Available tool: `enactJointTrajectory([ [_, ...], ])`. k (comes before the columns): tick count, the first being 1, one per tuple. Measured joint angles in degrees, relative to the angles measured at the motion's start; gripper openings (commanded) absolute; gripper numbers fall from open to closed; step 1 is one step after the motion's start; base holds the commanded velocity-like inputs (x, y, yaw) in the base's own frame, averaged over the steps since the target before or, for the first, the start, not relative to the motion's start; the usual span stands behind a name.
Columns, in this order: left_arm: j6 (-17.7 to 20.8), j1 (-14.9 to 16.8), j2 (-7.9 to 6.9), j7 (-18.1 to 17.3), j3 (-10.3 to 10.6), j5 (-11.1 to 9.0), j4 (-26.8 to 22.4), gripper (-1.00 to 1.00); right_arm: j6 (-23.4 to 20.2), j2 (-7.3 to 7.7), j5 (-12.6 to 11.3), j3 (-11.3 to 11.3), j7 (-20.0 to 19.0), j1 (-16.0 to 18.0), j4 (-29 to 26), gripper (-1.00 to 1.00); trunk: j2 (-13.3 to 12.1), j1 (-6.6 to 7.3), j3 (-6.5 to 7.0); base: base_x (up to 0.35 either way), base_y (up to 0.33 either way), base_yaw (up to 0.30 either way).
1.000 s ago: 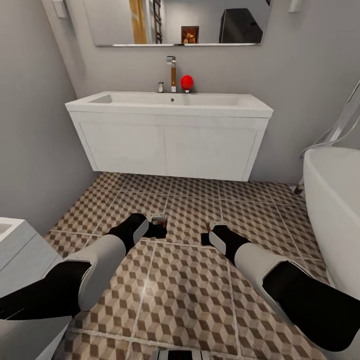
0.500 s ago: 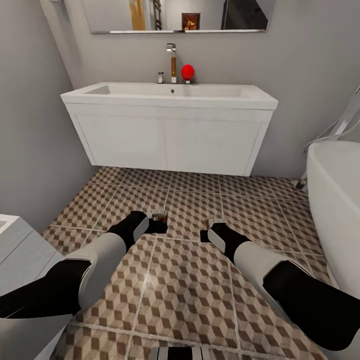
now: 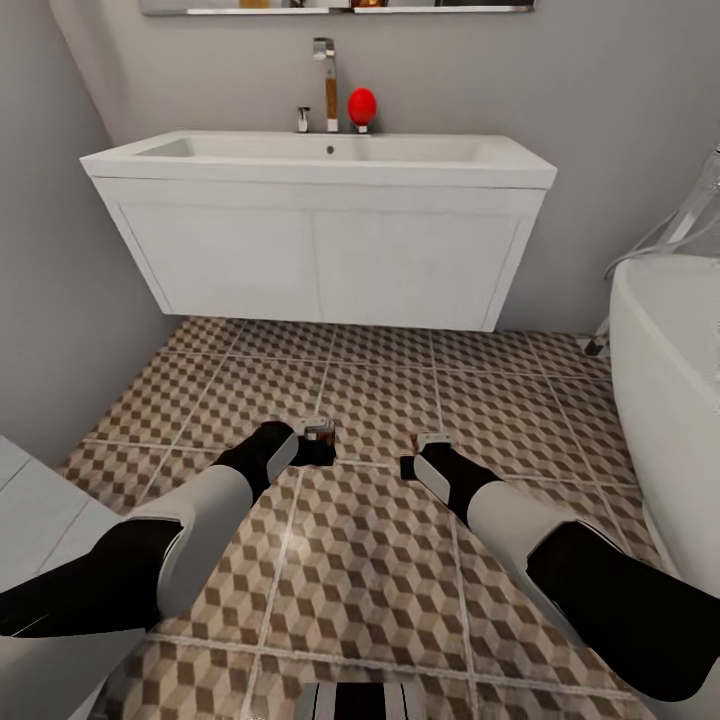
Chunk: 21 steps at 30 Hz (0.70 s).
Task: Take the four mousetraps from the cabinet in the bathroom and place them on the bathroom floor. Make sure all four end up on the same floor surface, and ensure that at least two of them are either under or directly next to the same bathroom sink.
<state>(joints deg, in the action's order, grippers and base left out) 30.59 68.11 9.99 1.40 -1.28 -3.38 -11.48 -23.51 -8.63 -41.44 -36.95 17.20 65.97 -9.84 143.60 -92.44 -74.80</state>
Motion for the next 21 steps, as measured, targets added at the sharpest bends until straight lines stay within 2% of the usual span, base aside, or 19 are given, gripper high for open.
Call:
enactJointTrajectory([
  [5, 0.0, 0.0, -0.01, 0.0, 0.0, 0.1, -0.6, -1.00, 0.4, -0.01, 0.0, 0.0, 0.1, 0.0, -0.7, -1.00, 0.1, -0.13, -1.23, 0.000, 0.000, -0.108],
  [14, -0.2, 0.0, -0.01, -0.1, 0.1, 0.1, -1.4, -1.00, 3.4, -0.09, 0.0, 0.1, 0.1, 0.0, -1.0, -1.00, 0.1, -0.12, -1.26, 0.000, 0.000, -0.010],
  [21, -0.3, 0.0, -0.01, -0.1, 0.1, 0.1, -1.4, -1.00, 3.8, -0.10, 0.0, 0.1, 0.0, 0.0, -1.3, -1.00, 0.2, -0.31, -2.81, 0.000, 0.000, 0.000],
])
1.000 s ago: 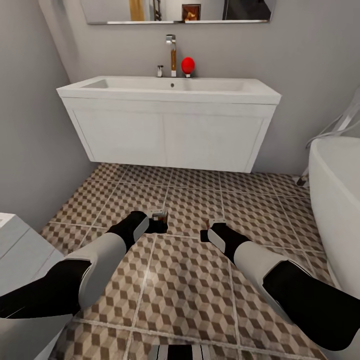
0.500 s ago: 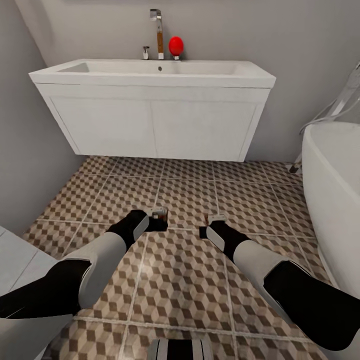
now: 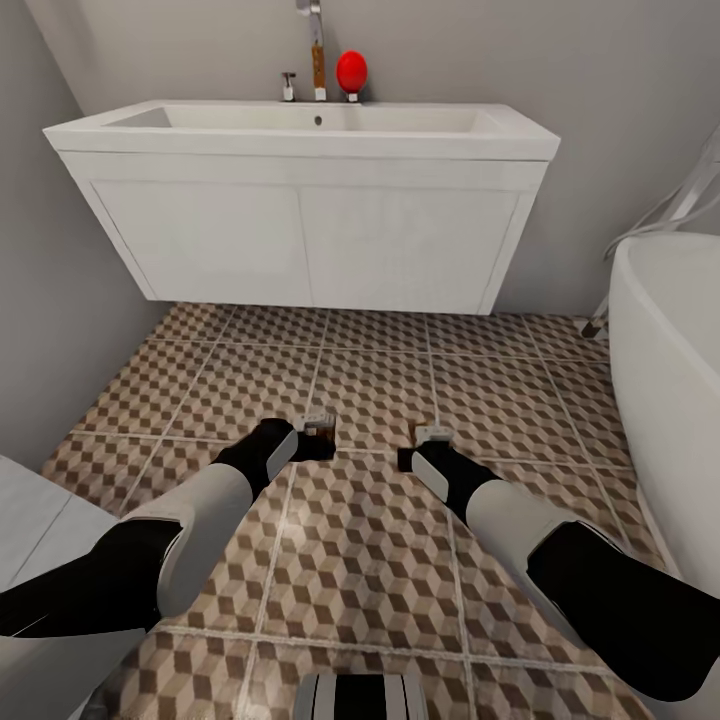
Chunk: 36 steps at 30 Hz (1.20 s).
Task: Take the four mousetraps from the cabinet in the bathroom and place them on the bathroom floor. Make sure all four end up on the same floor surface, and ensure that at least two of them are either under or directly next to the same bathroom sink.
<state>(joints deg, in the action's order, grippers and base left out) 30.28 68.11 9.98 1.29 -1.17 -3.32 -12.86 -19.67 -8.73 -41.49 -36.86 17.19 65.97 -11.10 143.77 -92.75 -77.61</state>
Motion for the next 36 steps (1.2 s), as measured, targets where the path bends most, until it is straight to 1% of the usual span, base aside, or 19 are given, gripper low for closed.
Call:
enactJointTrajectory([
  [3, -0.2, 0.0, 0.00, 0.0, 0.0, 0.0, 0.0, -1.00, 0.0, 0.01, 0.0, 0.0, 0.0, 0.0, -1.0, -1.00, 0.0, -0.08, -0.66, 0.000, 0.000, 0.000],
  [5, -1.3, 0.0, 0.00, 0.0, 0.0, 0.0, 0.1, -1.00, 0.0, 0.05, 0.1, 0.0, 0.0, 0.0, -1.8, -1.00, 0.1, -0.13, -1.11, 0.000, 0.000, 0.000],
  [6, -3.7, 0.0, 0.00, 0.0, 0.0, 0.0, 0.3, -1.00, 0.0, 0.06, 0.0, 0.0, 0.0, 0.0, -2.6, -1.00, 0.1, -0.15, -1.33, 0.000, 0.000, 0.000],
  [11, -7.4, 0.0, 0.00, 0.0, 0.0, 0.0, 1.1, -1.00, -0.1, 0.07, 0.1, 0.0, 0.1, 0.1, -5.2, -1.00, 0.1, -0.28, -2.44, 0.000, 0.000, 0.000],
  [14, -9.9, 0.0, 0.00, 0.0, 0.1, 0.0, 1.0, -1.00, -0.2, 0.07, 0.1, 0.0, 0.2, 0.7, -6.1, -1.00, 0.2, -0.36, -3.10, 0.000, 0.000, 0.000],
  [18, -12.0, 0.0, 0.00, 0.0, 0.0, 0.0, 0.0, -1.00, -0.2, 0.07, 0.1, 0.0, 0.2, 1.6, -6.4, -1.00, 0.2, -0.35, -3.11, 0.000, 0.000, 0.000],
  [23, -13.7, 0.0, 0.00, -0.1, 0.1, 0.0, 0.0, -1.00, -0.2, 0.07, 0.1, 0.0, 0.2, 1.9, -6.5, -1.00, 0.2, -0.35, -3.11, 0.000, 0.000, 0.000],
  [36, -14.6, 0.0, 0.00, -0.5, 0.1, 0.0, 0.2, -1.00, -0.2, 0.12, 0.1, 0.0, 0.2, 2.1, -6.9, -1.00, 0.2, -0.35, -3.11, 0.000, 0.000, 0.000],
])
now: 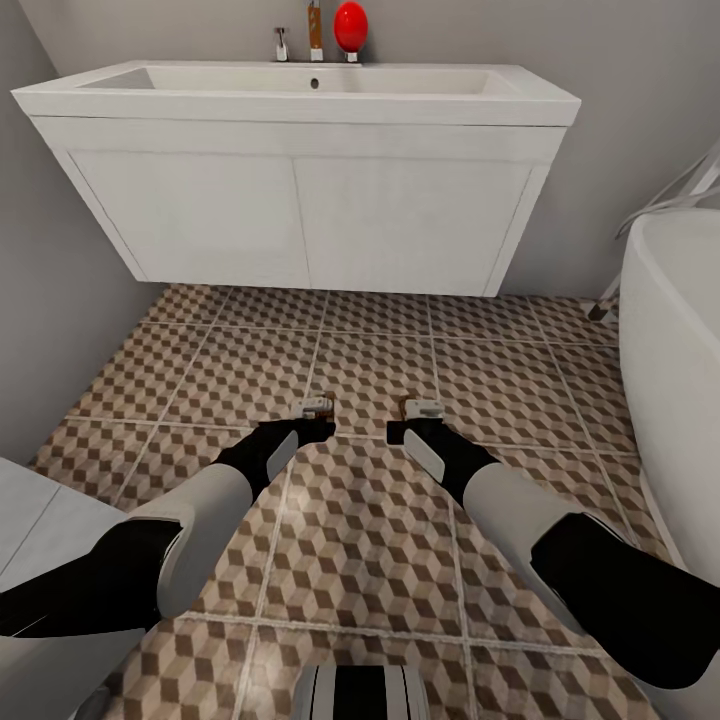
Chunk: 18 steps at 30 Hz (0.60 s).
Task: Take the four mousetraps from the cabinet in the bathroom and place them on the bathroom floor. Make sure all four end up on the same floor surface, and ensure that at least two of them are either under or directly next to the same bathroom sink.
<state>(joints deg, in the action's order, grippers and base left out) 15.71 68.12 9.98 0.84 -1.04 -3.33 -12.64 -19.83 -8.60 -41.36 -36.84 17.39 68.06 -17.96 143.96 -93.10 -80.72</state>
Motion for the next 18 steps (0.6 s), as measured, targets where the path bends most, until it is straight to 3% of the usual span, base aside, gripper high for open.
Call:
enactJointTrajectory([
  [11, 0.4, 0.0, 0.00, -0.5, 0.2, 0.0, -0.2, -1.00, -0.1, 0.04, -0.1, 0.1, 0.2, 0.0, -0.2, -1.00, 0.1, -0.24, -1.99, 0.000, 0.000, -0.002],
  [18, 0.6, 0.0, 0.02, -1.4, 0.3, 0.0, -0.2, -1.00, -0.2, 0.05, -0.2, 0.2, 3.4, 0.0, -0.3, -1.00, 0.2, -0.42, -3.54, 0.000, 0.000, -0.137],
])
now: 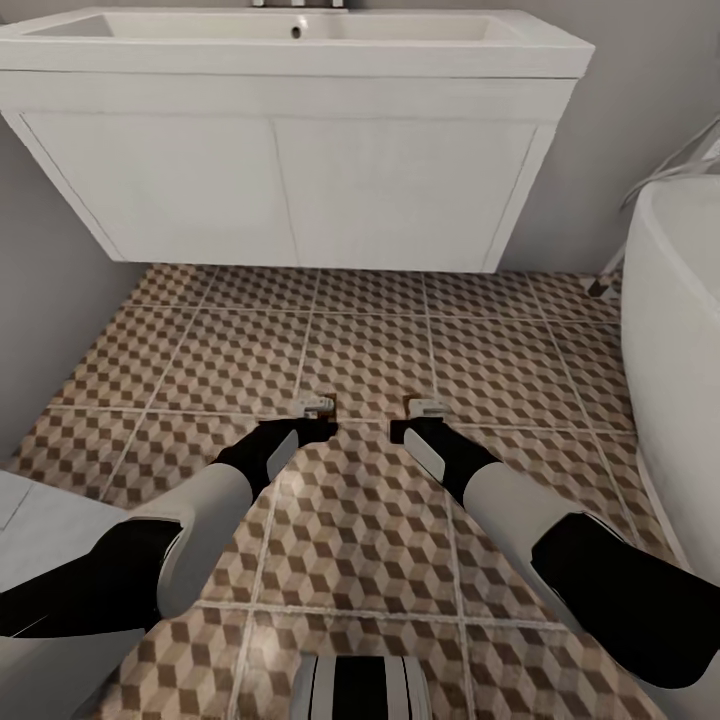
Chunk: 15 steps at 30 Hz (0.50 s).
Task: Take the four mousetraps from the cabinet in the bathroom and place them on the bathroom floor. Make sure all four end up on the same floor surface, and ensure that at least two of them are either under or directly next to the same bathroom sink.
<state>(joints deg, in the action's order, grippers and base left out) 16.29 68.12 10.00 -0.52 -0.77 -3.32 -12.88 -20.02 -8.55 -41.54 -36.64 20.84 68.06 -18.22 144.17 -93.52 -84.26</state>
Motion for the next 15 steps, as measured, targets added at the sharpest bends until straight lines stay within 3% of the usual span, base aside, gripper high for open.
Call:
enactJointTrajectory([
  [3, 0.0, 0.0, 0.00, -0.7, 0.0, 0.0, -0.3, -1.00, 0.0, 0.00, 0.0, 0.1, 1.0, 0.0, 0.0, -1.00, 0.0, -0.08, -0.66, 0.000, 0.000, -0.202],
  [8, 0.0, 0.0, 0.00, -1.1, 0.0, 0.0, -1.2, -1.00, 0.0, 0.00, 0.0, 0.1, 1.5, 0.0, -0.1, -1.00, 0.0, -0.07, -0.67, 0.000, 0.000, -0.191],
  [15, 0.0, 0.0, 0.00, -1.3, 0.0, 0.0, -1.8, -1.00, 0.1, -0.02, 0.0, 0.1, 1.7, 0.0, -0.1, -1.00, 0.0, -0.07, -0.67, 0.000, 0.000, -0.045],
])
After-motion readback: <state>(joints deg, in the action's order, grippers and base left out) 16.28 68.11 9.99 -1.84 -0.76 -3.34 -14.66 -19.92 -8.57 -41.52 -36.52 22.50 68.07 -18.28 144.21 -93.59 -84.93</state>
